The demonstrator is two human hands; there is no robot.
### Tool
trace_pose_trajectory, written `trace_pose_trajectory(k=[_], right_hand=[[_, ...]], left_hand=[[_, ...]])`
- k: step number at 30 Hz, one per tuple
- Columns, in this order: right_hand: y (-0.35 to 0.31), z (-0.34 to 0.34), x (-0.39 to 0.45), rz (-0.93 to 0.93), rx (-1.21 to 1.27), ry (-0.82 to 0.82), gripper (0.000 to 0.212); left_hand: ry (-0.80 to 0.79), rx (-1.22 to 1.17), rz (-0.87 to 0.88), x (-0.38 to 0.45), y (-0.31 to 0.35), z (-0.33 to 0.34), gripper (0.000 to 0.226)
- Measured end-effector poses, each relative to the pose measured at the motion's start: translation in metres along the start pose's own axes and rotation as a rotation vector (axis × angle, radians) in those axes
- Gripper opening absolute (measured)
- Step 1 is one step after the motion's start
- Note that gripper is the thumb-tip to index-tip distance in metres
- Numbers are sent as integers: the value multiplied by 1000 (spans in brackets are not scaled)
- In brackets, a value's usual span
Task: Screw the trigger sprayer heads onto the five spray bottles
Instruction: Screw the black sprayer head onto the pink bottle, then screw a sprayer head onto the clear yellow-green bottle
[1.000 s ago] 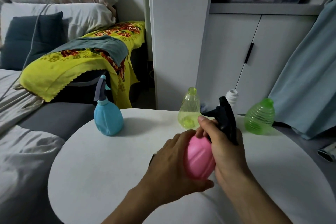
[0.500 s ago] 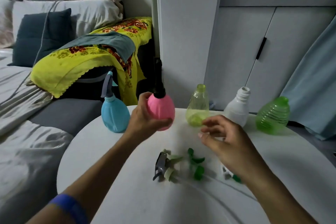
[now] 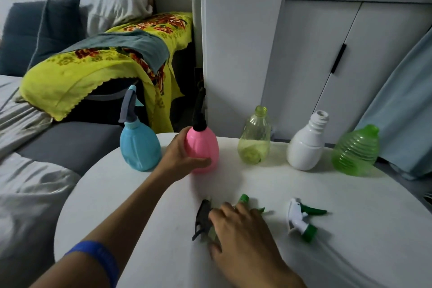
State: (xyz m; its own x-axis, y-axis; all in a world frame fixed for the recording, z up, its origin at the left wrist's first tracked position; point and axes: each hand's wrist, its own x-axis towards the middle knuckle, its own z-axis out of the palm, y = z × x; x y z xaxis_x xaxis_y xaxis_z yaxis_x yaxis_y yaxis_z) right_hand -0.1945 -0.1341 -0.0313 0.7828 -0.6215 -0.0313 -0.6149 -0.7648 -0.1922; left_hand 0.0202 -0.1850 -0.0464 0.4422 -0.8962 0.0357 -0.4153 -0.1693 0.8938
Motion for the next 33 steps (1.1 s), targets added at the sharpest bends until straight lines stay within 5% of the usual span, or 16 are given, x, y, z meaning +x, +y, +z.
trace_pose_trajectory(k=[10,15,21,27,33], right_hand=[[-5,18,5,-11,-87,49,40],[-2,-3,1,-38,132,126,24],[29,-58,-24,90,595,372,27],[102,-115,-55,261,1122,841,25],[149,-126,-66,366,1446,1103,41]], left_hand=[[5,28,-35,-3,3,4,101],[89,421,-110,-20,3,-1,103],[129,796,-27,-57,15,-8,54],[31,690,297,-85,49,29,20],[188,384,451,-80,69,74,41]])
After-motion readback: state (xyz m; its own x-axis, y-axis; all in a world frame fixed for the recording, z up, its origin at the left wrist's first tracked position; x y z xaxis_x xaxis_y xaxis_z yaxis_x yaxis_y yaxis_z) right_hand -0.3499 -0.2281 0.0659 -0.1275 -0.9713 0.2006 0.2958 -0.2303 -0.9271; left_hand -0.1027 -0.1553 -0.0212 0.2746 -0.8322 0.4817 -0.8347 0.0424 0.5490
